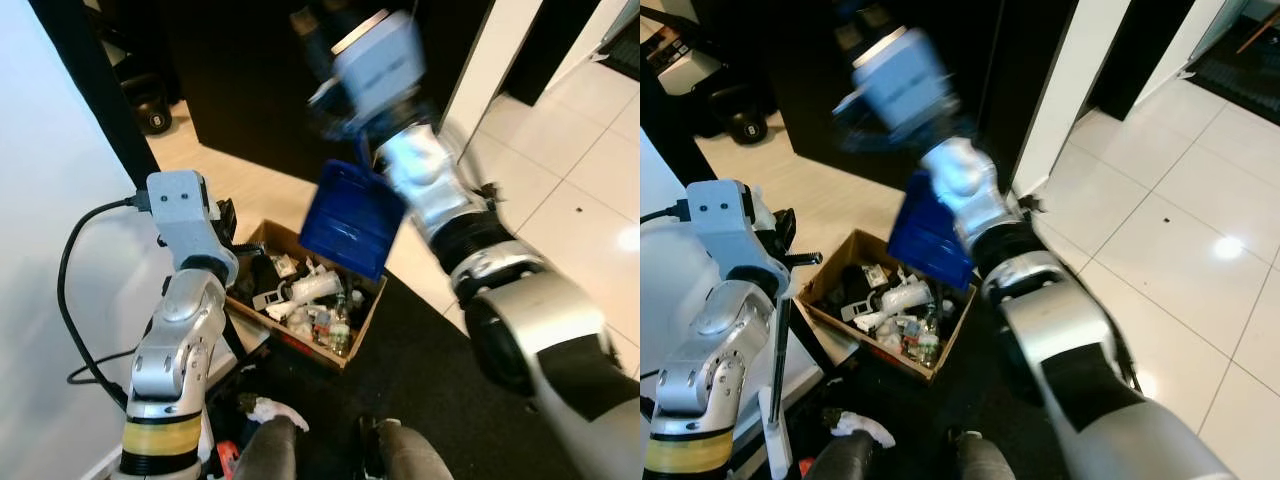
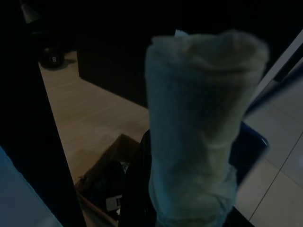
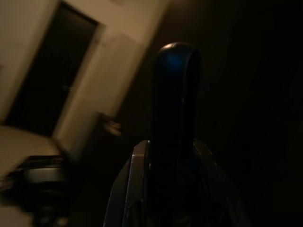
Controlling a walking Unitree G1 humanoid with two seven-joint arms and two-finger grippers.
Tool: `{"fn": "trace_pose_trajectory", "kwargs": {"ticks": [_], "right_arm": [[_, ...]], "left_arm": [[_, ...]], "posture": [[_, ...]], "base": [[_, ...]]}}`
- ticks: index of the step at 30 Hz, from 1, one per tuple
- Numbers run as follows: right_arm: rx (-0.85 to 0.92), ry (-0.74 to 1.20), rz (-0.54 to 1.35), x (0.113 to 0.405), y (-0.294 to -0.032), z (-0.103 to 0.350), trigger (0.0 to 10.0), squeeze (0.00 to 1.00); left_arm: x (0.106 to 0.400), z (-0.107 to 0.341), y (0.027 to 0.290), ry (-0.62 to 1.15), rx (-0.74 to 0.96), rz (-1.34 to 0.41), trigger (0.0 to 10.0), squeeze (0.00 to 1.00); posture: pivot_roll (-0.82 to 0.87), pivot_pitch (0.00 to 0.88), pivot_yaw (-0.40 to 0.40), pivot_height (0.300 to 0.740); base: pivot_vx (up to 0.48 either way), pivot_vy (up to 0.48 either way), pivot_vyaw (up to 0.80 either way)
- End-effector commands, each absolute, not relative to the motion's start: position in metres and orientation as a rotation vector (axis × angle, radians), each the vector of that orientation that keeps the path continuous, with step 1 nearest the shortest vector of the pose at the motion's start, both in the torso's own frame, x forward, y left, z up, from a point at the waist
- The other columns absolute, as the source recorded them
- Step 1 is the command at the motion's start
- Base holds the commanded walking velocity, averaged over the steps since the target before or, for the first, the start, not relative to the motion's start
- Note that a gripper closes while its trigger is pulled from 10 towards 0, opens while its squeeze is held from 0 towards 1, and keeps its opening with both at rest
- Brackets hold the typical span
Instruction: Sweep floor
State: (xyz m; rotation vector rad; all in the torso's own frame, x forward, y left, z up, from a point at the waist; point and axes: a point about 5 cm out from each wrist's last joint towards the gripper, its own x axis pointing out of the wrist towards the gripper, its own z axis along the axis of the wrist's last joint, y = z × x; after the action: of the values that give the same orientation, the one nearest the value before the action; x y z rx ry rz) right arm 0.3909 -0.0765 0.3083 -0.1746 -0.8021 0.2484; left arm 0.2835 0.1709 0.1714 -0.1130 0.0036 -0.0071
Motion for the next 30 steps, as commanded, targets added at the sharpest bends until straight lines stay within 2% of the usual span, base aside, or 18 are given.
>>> {"fn": "trace_pose_trajectory", "kwargs": {"ticks": [1,2,3,6,8,12,16,22,30], "right_arm": [[-0.092,-0.819,0.121,0.393,-0.104,0.321,10.0,0.0],[-0.081,-0.801,0.074,0.394,-0.117,0.319,10.0,0.0],[-0.081,-0.801,0.074,0.394,-0.117,0.319,10.0,0.0],[-0.01,-0.728,-0.089,0.392,-0.164,0.305,10.0,0.0],[0.072,-0.685,-0.156,0.389,-0.183,0.298,10.0,0.0],[0.228,-0.629,-0.233,0.38,-0.206,0.287,10.0,0.0],[0.281,-0.597,-0.257,0.371,-0.214,0.277,10.0,0.0],[0.283,-0.533,-0.187,0.357,-0.209,0.257,10.0,0.0],[0.207,-0.371,-0.068,0.336,-0.195,0.228,10.0,0.0]], "left_arm": [[0.283,0.176,0.167,-0.017,-0.085,-0.021,10.0,0.0],[0.283,0.176,0.167,-0.01,-0.082,-0.023,10.0,0.0],[0.283,0.176,0.167,-0.01,-0.082,-0.023,10.0,0.0],[0.284,0.174,0.172,0.019,-0.084,-0.005,10.0,0.0],[0.283,0.172,0.174,0.031,-0.085,0.004,10.0,0.0],[0.284,0.168,0.175,0.06,-0.084,-0.001,10.0,0.0],[0.285,0.162,0.171,0.111,-0.13,-0.031,10.0,0.0],[0.284,0.158,0.172,0.137,-0.155,-0.03,10.0,0.0],[0.283,0.163,0.193,0.047,-0.107,0.115,10.0,0.0]], "posture": [[0.11,0.13,-0.04,0.74],[0.11,0.132,-0.038,0.74],[0.11,0.132,-0.038,0.74],[0.09,0.144,-0.023,0.74],[0.08,0.151,-0.011,0.74],[0.07,0.156,0.006,0.74],[0.05,0.156,0.015,0.74],[0.04,0.148,0.016,0.74],[0.03,0.136,0.01,0.74]], "base": [[0.0,0.0,0.0],[0.0,0.0,0.0],[0.0,0.0,0.0],[0.0,0.0,0.0],[0.0,0.0,0.0],[0.0,0.0,0.0],[0.0,0.0,0.0],[0.0,0.0,0.0],[0.0,0.0,0.0]]}}
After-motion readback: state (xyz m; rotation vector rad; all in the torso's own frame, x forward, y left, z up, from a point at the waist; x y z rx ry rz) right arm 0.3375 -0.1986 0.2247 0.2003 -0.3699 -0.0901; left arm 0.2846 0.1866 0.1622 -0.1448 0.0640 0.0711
